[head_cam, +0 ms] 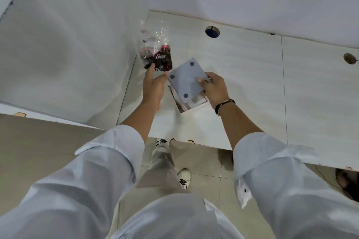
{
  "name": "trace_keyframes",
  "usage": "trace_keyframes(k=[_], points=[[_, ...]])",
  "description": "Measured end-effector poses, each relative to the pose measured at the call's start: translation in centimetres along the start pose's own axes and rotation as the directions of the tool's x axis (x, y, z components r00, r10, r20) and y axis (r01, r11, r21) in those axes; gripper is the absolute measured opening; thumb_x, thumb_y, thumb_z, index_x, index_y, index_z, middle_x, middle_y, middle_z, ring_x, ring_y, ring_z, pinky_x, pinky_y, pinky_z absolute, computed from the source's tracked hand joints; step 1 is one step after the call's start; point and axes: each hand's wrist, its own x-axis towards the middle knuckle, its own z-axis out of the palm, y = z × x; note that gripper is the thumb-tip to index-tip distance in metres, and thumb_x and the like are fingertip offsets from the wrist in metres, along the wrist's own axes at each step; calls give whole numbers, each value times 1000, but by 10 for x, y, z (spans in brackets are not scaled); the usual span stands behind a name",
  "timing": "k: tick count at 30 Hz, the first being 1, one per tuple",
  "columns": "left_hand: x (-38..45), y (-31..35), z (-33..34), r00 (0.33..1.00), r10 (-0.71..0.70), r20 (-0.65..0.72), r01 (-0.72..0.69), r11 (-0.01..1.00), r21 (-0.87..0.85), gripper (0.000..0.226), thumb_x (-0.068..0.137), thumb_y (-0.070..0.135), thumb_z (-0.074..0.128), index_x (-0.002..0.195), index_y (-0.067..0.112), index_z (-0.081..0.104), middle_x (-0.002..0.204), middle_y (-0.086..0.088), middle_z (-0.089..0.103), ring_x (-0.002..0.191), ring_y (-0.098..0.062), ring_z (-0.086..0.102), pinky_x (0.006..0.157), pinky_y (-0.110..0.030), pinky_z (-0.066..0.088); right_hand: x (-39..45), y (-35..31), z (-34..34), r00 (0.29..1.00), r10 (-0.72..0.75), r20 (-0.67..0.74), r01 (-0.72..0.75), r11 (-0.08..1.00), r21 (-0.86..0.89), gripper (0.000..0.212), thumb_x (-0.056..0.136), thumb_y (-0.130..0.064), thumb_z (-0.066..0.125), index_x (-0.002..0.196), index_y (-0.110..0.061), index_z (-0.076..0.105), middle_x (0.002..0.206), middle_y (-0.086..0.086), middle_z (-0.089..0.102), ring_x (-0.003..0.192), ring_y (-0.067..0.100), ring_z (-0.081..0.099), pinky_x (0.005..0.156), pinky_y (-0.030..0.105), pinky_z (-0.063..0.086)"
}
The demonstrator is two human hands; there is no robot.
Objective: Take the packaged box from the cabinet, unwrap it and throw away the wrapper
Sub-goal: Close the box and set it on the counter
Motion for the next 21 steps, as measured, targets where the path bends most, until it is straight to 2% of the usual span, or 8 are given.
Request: trace_keyframes(k=[3,7,10,11,14,15,17,21], points=[[-3,-11,-1,999,-33,-21,36,987,160,76,101,17,63,165,21,24,170,-2,31,125,-5,41,100,-25,36,-2,12,7,999,-14,-40,10,994,-113,25,95,-22,63,109,-2,67,106,18,71,100,39,68,82,50,58],[-12,-30,4,991,-130,23,121,966,230,82,100,31,67,166,22,20,169,2,31,119,-1,42,92,-17,40,-13,28,17,992,-108,-61,82,942,-327,25,101,-21,58,119,-4,64,108,9,68,97,29,64,75,33,47],[-7,-43,5,994,-98,44,84,963,256,87,98,27,71,166,17,18,167,0,31,117,-8,54,70,0,44,-14,34,22,986,-149,-74,103,896,-432,33,101,-23,55,127,-4,61,115,18,64,96,32,63,77,34,50],[-6,-45,5,994,-96,45,80,958,274,88,97,26,71,166,17,17,168,0,30,117,-10,57,75,-4,46,-15,34,23,985,-150,-82,98,888,-450,35,102,-22,54,130,-3,59,118,19,62,94,31,61,78,35,50],[-3,-47,2,994,-91,62,68,949,307,87,95,27,72,166,22,21,167,1,31,122,-17,62,104,-33,52,-18,36,22,989,-109,-103,38,848,-528,39,104,-26,51,133,0,56,121,19,56,87,26,51,76,32,42],[-1,-49,1,993,-87,76,60,951,304,88,93,28,72,165,24,23,165,2,33,125,-20,62,108,-41,53,-20,36,22,990,-93,-109,16,831,-557,40,104,-30,50,130,1,56,121,19,55,86,28,51,75,34,42],[1,-51,0,992,-85,93,53,951,304,87,90,33,72,163,26,26,158,7,36,127,-24,63,106,-50,55,-24,37,22,986,-96,-135,-6,793,-610,45,103,-39,50,126,0,57,119,20,56,92,34,53,79,40,47],[1,-52,4,990,-97,101,62,950,304,88,89,37,73,163,25,26,159,3,36,128,-23,62,105,-54,55,-27,40,21,965,-185,-188,3,719,-695,52,99,-47,56,123,-1,59,123,20,52,111,40,47,92,46,45]])
